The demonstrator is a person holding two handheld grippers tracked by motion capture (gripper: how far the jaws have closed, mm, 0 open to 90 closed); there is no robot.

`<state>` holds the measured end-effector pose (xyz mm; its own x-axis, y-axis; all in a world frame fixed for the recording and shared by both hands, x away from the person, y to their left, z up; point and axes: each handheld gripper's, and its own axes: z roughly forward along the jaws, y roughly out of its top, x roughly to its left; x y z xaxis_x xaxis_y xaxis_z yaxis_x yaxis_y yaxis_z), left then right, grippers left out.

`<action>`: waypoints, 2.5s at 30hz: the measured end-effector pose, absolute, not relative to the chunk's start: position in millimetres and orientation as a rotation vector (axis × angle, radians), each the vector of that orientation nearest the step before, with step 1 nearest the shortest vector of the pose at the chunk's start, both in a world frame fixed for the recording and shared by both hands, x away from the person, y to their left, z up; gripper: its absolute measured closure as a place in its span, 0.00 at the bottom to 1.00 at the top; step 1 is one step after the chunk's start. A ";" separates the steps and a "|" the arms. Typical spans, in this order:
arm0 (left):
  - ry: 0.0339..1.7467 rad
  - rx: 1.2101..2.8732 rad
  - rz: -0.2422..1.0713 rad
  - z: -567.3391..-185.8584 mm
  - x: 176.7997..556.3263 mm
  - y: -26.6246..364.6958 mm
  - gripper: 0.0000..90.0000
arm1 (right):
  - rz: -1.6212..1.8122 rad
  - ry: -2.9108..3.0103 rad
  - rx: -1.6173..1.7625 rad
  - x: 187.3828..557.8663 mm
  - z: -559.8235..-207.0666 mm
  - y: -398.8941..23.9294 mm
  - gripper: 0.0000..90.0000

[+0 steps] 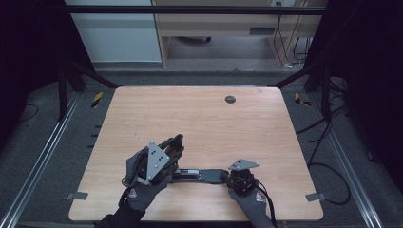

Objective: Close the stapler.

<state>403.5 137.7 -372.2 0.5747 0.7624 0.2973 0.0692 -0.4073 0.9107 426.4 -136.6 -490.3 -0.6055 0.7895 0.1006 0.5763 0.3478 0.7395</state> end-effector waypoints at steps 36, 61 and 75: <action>0.563 1.946 0.968 -384.4 403.8 103.3 0.60 | 1.113 2.338 1.217 426.4 -490.5 -136.5 1.00; 0.520 1.995 0.979 -393.2 404.3 86.6 0.58 | 1.119 2.333 1.215 426.3 -491.0 -136.5 1.00; 0.480 2.034 0.989 -400.3 405.0 75.7 0.57 | 1.122 2.334 1.204 426.5 -491.2 -136.7 1.00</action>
<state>405.0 75.7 -400.3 0.6213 0.6215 0.4773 -0.0096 -0.6030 0.7977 426.5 -136.7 -491.2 -0.6110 0.7860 0.0941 0.5646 0.3493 0.7478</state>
